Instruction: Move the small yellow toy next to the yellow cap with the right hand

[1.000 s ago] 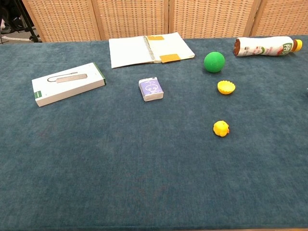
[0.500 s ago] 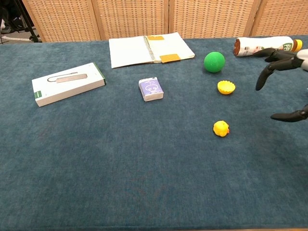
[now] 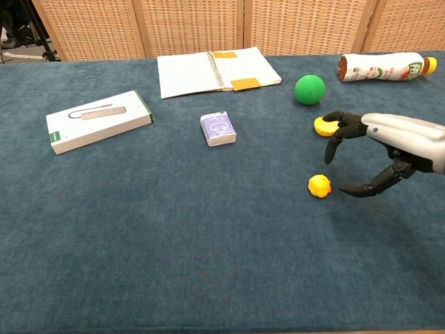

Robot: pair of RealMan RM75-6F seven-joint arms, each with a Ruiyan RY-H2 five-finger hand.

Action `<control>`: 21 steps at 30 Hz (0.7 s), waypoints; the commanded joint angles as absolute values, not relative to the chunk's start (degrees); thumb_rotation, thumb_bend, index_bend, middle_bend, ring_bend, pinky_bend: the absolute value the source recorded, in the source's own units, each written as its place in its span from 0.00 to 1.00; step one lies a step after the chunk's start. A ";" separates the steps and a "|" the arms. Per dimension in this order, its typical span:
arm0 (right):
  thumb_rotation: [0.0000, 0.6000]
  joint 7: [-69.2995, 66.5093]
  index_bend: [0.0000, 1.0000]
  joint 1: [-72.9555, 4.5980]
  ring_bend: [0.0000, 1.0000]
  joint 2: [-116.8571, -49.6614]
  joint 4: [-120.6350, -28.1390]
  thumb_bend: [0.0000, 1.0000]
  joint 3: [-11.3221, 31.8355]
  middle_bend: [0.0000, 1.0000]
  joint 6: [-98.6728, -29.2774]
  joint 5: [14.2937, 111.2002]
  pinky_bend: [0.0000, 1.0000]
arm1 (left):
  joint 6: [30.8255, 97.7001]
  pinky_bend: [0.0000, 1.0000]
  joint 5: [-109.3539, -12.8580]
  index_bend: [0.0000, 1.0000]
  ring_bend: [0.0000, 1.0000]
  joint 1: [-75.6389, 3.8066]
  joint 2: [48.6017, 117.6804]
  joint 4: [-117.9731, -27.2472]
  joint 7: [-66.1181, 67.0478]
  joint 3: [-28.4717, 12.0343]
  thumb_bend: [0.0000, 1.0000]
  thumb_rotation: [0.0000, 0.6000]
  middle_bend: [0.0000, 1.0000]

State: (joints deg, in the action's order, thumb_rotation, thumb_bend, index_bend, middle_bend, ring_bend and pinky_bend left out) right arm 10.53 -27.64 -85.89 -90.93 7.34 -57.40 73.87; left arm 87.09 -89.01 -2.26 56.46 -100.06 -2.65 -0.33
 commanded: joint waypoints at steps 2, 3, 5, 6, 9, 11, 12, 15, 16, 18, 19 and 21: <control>1.00 12.32 0.38 -28.51 0.00 -87.78 -89.36 0.33 7.23 0.00 -56.69 72.28 0.00 | 87.09 0.00 -88.98 0.00 0.00 -2.26 56.49 -100.05 -2.62 -0.33 0.00 1.00 0.00; 1.00 12.32 0.38 -28.61 0.00 -88.12 -89.09 0.33 7.23 0.00 -56.64 72.08 0.00 | 87.07 0.00 -88.91 0.00 0.00 -2.25 56.49 -100.04 -2.63 -0.34 0.00 1.00 0.00; 1.00 12.11 0.38 -28.80 0.00 -88.83 -88.38 0.34 7.28 0.00 -56.64 71.75 0.00 | 87.05 0.00 -88.76 0.00 0.00 -2.26 56.48 -100.04 -2.68 -0.40 0.00 1.00 0.00; 1.00 12.04 0.38 -28.86 0.00 -89.10 -88.05 0.34 7.31 0.00 -56.71 71.65 0.00 | 87.07 0.00 -88.76 0.00 0.00 -2.26 56.48 -100.02 -2.70 -0.41 0.00 1.00 0.00; 1.00 11.59 0.38 -29.09 0.00 -90.00 -87.00 0.34 7.53 0.00 -56.85 71.33 0.00 | 86.93 0.00 -88.73 0.00 0.00 -2.32 56.47 -99.99 -2.75 -0.39 0.00 1.00 0.00; 1.00 11.14 0.38 -29.34 0.00 -90.64 -86.25 0.34 7.68 0.00 -56.71 71.01 0.00 | 86.91 0.00 -88.71 0.00 0.00 -2.33 56.41 -100.03 -2.82 -0.39 0.00 1.00 0.00; 1.00 11.07 0.38 -29.46 0.00 -90.84 -85.96 0.34 7.70 0.00 -56.64 70.94 0.00 | 86.93 0.00 -88.71 0.00 0.00 -2.33 56.40 -100.04 -2.86 -0.40 0.00 1.00 0.00; 1.00 10.92 0.38 -29.87 0.00 -91.75 -84.91 0.34 7.83 0.00 -56.34 70.50 0.00 | 86.97 0.00 -88.56 0.00 0.00 -2.31 56.35 -99.98 -3.15 -0.47 0.00 1.00 0.00; 1.00 10.87 0.38 -29.99 0.00 -91.97 -84.65 0.34 7.86 0.00 -56.26 70.40 0.00 | 86.96 0.00 -88.52 0.00 0.00 -2.31 56.33 -99.96 -3.21 -0.49 0.00 1.00 0.00; 1.00 10.92 0.39 -30.29 0.00 -92.55 -83.92 0.34 7.94 0.00 -56.08 70.14 0.00 | 87.00 0.00 -88.45 0.00 0.00 -2.30 56.31 -99.92 -3.37 -0.53 0.00 1.00 0.00; 1.00 11.04 0.39 -30.40 0.00 -92.82 -83.57 0.34 7.98 0.00 -56.07 70.01 0.00 | 86.99 0.00 -88.44 0.00 0.00 -2.31 56.30 -99.90 -3.42 -0.54 0.00 1.00 0.00; 1.00 11.02 0.40 -30.56 0.00 -93.30 -83.03 0.35 8.00 0.00 -55.88 69.61 0.00 | 86.90 0.00 -88.33 0.00 0.00 -2.35 56.25 -99.89 -3.54 -0.57 0.00 1.00 0.00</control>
